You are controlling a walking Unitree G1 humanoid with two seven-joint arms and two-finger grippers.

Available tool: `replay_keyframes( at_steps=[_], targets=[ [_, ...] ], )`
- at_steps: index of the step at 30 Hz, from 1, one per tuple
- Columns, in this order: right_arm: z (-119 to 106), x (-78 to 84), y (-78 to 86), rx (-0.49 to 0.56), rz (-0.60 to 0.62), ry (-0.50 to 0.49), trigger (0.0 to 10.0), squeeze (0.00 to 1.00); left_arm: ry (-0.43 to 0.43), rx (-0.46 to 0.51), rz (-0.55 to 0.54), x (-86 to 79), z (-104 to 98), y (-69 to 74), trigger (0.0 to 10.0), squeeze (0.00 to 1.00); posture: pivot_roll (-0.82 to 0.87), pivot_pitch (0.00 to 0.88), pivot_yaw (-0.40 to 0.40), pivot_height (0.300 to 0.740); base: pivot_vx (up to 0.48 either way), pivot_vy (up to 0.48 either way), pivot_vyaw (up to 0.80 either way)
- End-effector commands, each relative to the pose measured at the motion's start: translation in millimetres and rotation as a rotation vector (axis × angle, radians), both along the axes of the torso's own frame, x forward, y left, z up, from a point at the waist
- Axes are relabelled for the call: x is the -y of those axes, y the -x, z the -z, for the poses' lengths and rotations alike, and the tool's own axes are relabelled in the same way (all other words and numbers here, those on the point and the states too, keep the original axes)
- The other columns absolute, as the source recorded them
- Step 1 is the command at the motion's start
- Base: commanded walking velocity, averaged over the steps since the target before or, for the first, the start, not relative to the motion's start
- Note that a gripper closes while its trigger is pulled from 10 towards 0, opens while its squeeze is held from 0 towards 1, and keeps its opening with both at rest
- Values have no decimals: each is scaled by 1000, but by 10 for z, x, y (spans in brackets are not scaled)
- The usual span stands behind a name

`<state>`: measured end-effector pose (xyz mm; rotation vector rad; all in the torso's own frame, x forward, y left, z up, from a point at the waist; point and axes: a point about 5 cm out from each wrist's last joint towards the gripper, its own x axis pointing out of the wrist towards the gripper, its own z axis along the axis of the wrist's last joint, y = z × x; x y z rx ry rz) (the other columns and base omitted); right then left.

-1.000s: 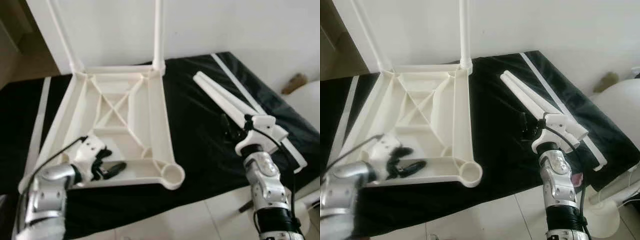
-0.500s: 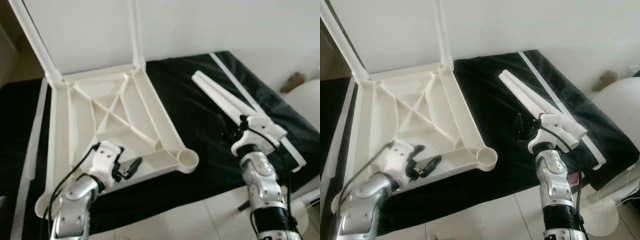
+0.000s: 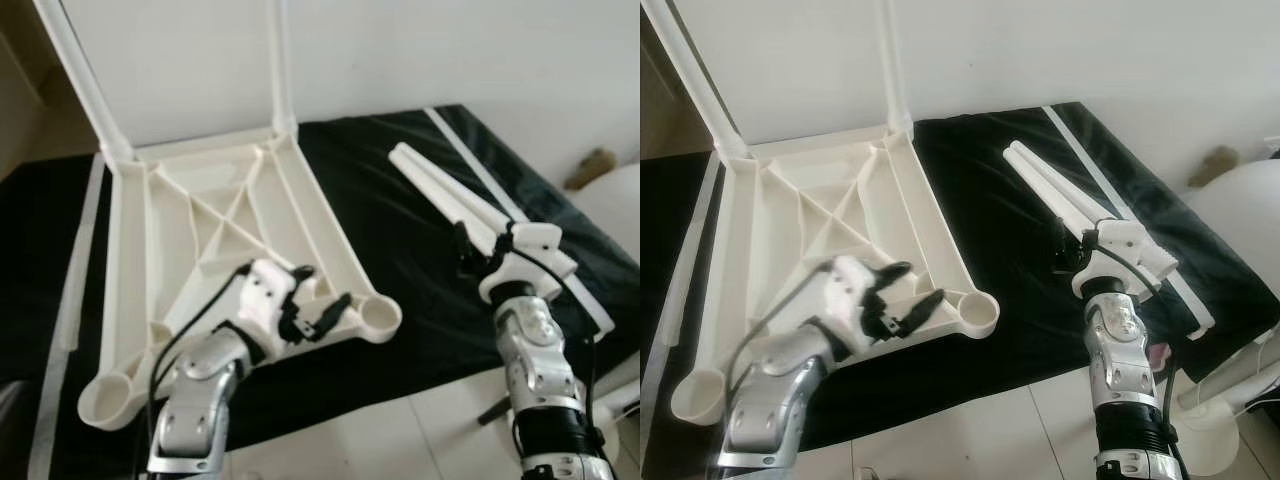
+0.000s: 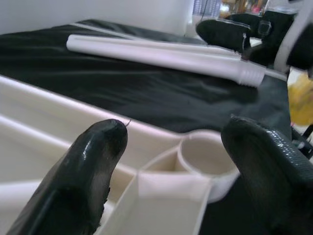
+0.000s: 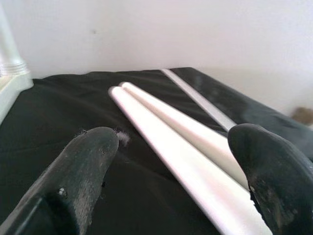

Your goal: Building children table

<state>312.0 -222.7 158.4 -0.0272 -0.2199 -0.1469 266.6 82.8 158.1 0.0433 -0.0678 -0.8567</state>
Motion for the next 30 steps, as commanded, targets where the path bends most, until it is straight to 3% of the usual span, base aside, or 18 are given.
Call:
replay_keyframes(
  at_steps=[1, 8, 14, 26, 30],
  targets=[
    [-8, 57, -7, -21, 66, 9, 10000, 0, 52, 17, -72, 54, -54, -138, 10000, 0, -7, 41, 0, 740, 0, 0, 0],
    [-17, 198, 27, -53, 163, 18, 10000, 0, 10, 97, -64, 118, -140, -306, 10000, 0, -37, 42, 9, 740, 0, 0, 0],
    [60, 361, 163, -97, 244, 9, 10000, 0, -77, 120, 33, 62, -66, -267, 10000, 0, -52, 44, 19, 740, 0, 0, 0],
    [334, 447, 341, -259, 238, -20, 10000, 0, 65, 116, -5, 250, -236, -322, 10000, 0, -69, 63, 30, 740, 0, 0, 0],
    [361, 450, 331, -284, 190, -11, 10000, 0, 70, 121, 2, 292, -257, -326, 10000, 0, -69, 66, 31, 740, 0, 0, 0]
  ],
)
